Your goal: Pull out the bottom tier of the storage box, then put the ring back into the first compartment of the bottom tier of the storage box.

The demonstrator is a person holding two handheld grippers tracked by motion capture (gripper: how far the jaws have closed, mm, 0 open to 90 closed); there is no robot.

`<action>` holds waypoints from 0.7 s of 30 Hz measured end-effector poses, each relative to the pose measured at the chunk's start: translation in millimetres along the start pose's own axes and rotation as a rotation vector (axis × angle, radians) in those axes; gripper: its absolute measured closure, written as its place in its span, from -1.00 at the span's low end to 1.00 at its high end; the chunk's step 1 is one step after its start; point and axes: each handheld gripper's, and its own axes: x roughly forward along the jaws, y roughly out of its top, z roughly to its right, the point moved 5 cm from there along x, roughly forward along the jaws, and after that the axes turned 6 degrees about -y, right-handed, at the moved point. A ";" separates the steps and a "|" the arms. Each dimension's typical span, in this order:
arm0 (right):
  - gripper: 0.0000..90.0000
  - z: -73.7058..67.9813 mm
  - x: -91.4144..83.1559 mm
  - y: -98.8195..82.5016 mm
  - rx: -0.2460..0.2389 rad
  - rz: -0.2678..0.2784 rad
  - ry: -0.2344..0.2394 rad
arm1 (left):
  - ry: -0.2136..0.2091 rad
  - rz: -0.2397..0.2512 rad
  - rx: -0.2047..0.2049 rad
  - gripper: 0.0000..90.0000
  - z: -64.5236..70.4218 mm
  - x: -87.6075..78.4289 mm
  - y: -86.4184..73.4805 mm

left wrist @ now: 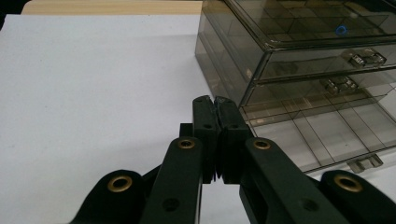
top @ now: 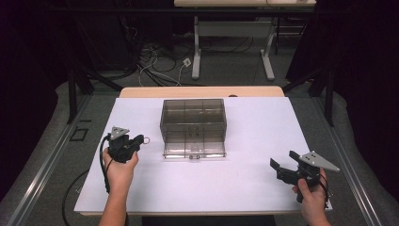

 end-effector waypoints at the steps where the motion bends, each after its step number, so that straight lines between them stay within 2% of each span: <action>1: -0.68 -0.3 0.0 -0.1 0.001 -0.001 0.001 | 0.000 0.000 0.004 0.96 0.8 -0.2 0.4; 15: -0.68 0.4 0.1 0.1 0.002 -0.003 0.004 | -0.042 0.007 0.039 0.96 19.4 0.3 5.1; 17: -0.68 1.0 0.6 0.7 0.002 0.013 0.004 | -0.048 0.005 0.047 0.96 22.2 0.0 5.9; 21: -0.68 0.2 0.3 -0.1 -0.002 0.000 0.001 | -0.064 0.010 0.052 0.96 27.0 -0.8 7.5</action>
